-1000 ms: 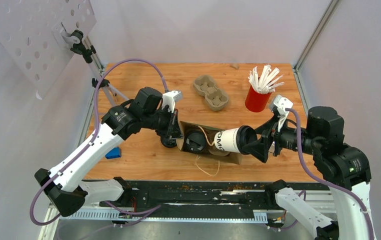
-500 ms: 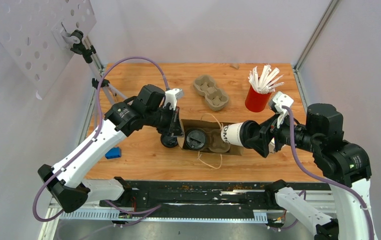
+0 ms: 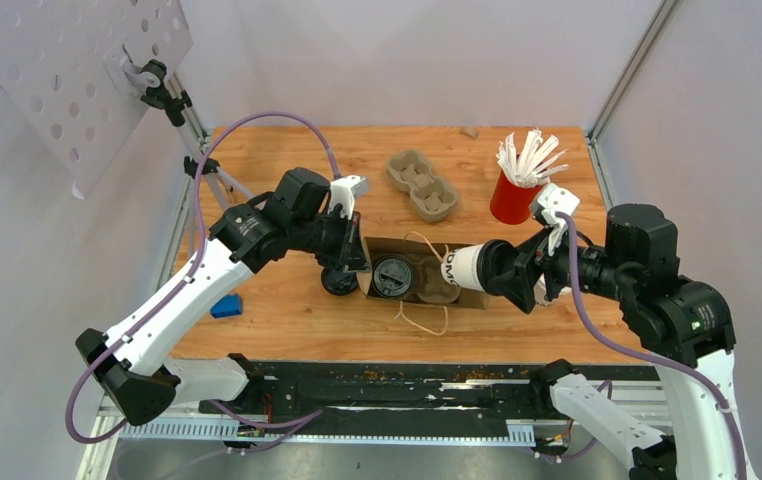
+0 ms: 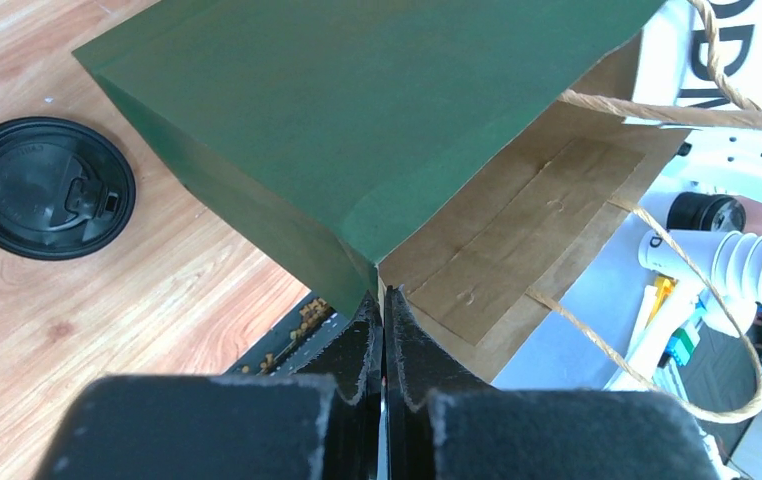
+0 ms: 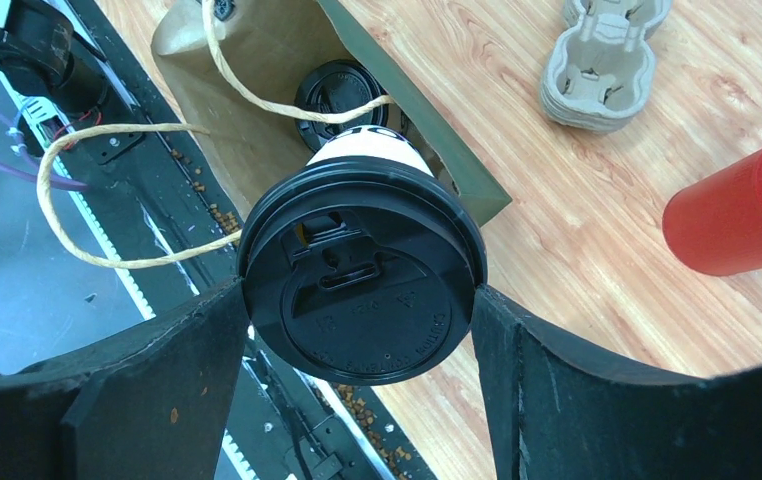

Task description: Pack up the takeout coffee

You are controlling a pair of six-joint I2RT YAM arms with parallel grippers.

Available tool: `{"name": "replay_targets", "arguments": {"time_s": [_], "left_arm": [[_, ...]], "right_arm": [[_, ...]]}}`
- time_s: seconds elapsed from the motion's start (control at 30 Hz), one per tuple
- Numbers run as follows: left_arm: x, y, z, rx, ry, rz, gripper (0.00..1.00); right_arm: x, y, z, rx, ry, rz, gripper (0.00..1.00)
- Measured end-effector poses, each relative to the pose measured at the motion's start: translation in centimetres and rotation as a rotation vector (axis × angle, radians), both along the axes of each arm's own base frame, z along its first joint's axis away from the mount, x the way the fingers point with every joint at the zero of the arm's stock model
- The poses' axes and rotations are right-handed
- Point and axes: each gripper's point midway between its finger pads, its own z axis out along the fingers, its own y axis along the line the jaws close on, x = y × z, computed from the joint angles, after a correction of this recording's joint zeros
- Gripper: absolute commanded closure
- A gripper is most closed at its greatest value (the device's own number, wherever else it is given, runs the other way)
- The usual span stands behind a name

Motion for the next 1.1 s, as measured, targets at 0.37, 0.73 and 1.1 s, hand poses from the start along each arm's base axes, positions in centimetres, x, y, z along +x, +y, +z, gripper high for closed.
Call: {"name": "replay_targets", "arguments": {"time_s": [0.37, 0.73, 1.1], "left_arm": [[-0.2, -0.4, -0.1, -0.024, 0.003, -0.014, 1.00], [-0.8, -0.6, 0.1, -0.062, -0.050, -0.091, 1.00], [-1.4, -0.7, 0.1, -0.100, -0.117, -0.165, 0.81]], "right_arm": [[1.2, 2.0, -1.3, -0.111, -0.109, 0.138, 0.41], [1.6, 6.2, -2.8, -0.320, -0.281, 0.328, 0.41], [3.0, 8.8, -6.2, -0.571, -0.389, 0.404, 0.43]]}}
